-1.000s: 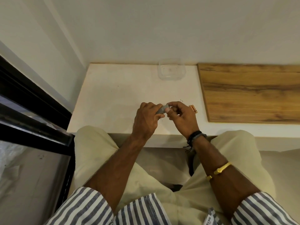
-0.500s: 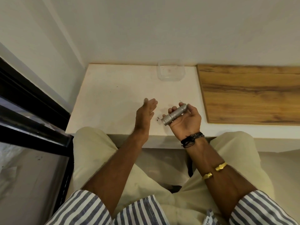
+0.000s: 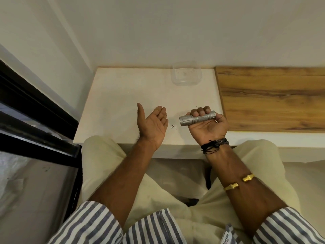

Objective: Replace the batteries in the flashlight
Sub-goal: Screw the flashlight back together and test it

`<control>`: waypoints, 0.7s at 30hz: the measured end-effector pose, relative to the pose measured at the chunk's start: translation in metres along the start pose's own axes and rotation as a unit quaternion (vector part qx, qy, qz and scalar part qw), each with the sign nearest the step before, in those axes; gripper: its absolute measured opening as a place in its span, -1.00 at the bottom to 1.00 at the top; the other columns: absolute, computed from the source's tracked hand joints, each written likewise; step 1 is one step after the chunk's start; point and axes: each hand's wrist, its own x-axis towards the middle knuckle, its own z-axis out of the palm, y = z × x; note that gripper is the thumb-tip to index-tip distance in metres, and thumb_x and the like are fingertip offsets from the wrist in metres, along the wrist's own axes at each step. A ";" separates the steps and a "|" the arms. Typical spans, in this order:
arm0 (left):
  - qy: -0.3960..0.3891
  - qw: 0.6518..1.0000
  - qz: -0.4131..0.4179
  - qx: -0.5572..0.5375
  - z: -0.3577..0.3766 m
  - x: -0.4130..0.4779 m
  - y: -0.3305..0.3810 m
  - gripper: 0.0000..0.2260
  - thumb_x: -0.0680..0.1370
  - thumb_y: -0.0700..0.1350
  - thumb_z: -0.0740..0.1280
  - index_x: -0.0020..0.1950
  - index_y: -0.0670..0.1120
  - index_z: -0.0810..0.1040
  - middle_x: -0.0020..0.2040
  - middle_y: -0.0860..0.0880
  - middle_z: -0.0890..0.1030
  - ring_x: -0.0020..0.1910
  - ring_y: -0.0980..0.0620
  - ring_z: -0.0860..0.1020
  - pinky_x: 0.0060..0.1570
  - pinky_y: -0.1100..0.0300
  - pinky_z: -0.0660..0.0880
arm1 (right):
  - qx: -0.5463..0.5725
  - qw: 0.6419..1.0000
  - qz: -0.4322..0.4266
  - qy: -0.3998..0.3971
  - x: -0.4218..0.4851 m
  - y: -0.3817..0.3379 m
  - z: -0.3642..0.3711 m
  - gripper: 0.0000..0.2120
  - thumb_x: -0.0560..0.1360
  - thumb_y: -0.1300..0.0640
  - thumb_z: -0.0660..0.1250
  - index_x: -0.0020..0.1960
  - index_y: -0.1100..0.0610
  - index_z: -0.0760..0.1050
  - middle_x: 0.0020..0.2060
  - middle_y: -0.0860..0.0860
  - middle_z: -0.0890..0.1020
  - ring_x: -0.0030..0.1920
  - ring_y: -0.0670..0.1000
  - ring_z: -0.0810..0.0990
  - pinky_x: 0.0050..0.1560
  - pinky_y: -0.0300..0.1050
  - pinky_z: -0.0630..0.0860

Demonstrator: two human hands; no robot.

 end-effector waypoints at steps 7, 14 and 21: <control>-0.006 1.000 0.007 0.007 -0.001 0.000 0.000 -0.14 0.53 0.46 -0.09 0.59 -0.15 0.12 0.60 -0.15 0.17 0.59 -0.14 0.12 0.56 -0.05 0.03 | 0.002 1.000 0.012 -0.020 0.002 -0.001 -0.005 -0.82 0.32 0.06 0.21 -0.23 0.19 0.41 -0.31 0.06 0.41 -0.29 0.10 0.43 -0.03 -0.05 0.41; -0.014 1.000 0.006 0.021 0.000 0.000 0.000 -0.13 0.53 0.47 -0.11 0.60 -0.15 0.12 0.60 -0.15 0.17 0.58 -0.13 0.13 0.56 -0.04 0.03 | -0.012 1.000 -0.002 0.008 0.000 0.000 -0.001 -0.88 0.28 0.11 0.16 -0.30 0.18 0.37 -0.39 0.07 0.39 -0.37 0.09 0.40 -0.13 -0.08 0.42; -0.017 0.999 0.002 0.029 0.001 -0.001 -0.001 -0.14 0.53 0.46 -0.12 0.60 -0.14 0.12 0.60 -0.14 0.17 0.58 -0.13 0.13 0.56 -0.04 0.03 | -0.018 1.000 0.009 -0.016 -0.002 0.006 0.000 -0.85 0.29 0.09 0.19 -0.28 0.19 0.38 -0.36 0.06 0.39 -0.32 0.09 0.40 -0.10 -0.08 0.41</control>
